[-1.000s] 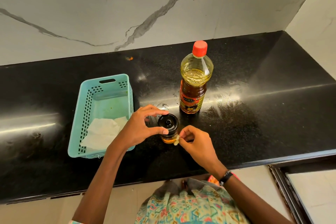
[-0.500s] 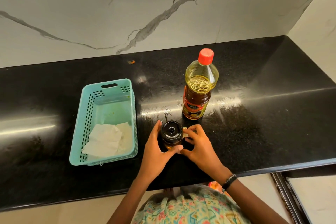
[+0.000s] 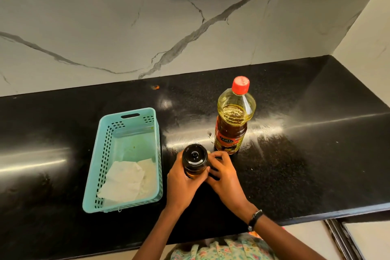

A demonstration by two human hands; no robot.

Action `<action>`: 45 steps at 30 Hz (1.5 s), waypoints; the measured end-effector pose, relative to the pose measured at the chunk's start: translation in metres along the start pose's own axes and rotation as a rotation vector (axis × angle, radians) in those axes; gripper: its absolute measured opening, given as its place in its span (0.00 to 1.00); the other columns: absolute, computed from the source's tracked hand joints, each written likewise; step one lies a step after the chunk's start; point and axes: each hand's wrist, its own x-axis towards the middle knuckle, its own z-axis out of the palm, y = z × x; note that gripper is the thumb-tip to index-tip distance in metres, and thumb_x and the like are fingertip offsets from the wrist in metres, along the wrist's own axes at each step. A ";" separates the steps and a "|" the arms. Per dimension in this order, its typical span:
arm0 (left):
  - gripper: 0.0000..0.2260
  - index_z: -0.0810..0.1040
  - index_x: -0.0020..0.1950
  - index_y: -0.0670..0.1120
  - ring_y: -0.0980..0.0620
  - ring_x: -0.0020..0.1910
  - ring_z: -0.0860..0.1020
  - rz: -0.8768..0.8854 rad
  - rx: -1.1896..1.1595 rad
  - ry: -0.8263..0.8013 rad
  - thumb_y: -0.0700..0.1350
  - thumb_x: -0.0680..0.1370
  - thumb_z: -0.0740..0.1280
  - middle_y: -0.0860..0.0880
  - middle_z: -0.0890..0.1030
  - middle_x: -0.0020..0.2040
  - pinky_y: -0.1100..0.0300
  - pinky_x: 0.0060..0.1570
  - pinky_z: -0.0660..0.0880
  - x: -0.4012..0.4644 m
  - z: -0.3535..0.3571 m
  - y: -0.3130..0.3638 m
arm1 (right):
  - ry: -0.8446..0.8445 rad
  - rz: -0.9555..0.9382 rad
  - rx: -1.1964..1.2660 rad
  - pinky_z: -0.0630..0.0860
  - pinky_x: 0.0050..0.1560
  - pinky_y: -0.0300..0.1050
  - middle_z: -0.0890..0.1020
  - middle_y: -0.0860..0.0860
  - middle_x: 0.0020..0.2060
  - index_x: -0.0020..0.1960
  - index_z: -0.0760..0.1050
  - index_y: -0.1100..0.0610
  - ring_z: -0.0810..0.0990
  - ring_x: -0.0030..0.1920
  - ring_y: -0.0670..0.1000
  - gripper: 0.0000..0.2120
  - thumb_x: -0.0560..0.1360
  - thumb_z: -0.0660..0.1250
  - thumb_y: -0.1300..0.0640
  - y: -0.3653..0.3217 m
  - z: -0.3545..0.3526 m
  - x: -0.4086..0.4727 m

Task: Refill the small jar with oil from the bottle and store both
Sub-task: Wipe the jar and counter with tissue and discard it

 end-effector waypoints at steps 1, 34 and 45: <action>0.25 0.74 0.60 0.50 0.66 0.51 0.78 0.004 0.000 0.034 0.51 0.66 0.78 0.58 0.81 0.51 0.69 0.50 0.74 0.009 -0.001 0.004 | 0.037 0.002 0.050 0.75 0.60 0.38 0.69 0.48 0.57 0.65 0.73 0.54 0.73 0.60 0.41 0.24 0.72 0.69 0.69 -0.007 0.002 0.007; 0.30 0.69 0.62 0.42 0.47 0.58 0.76 -0.245 -0.014 0.157 0.47 0.66 0.78 0.44 0.78 0.58 0.61 0.52 0.71 0.179 0.036 -0.005 | 0.304 0.313 0.155 0.75 0.61 0.43 0.69 0.52 0.53 0.63 0.73 0.59 0.77 0.54 0.49 0.18 0.75 0.63 0.70 0.007 0.059 0.137; 0.31 0.65 0.71 0.50 0.60 0.68 0.69 -0.236 -0.326 -0.092 0.46 0.71 0.73 0.53 0.71 0.69 0.60 0.68 0.66 0.056 0.010 0.032 | 0.226 0.213 0.145 0.79 0.48 0.37 0.80 0.48 0.45 0.47 0.84 0.53 0.82 0.47 0.45 0.09 0.68 0.75 0.62 -0.043 -0.051 -0.005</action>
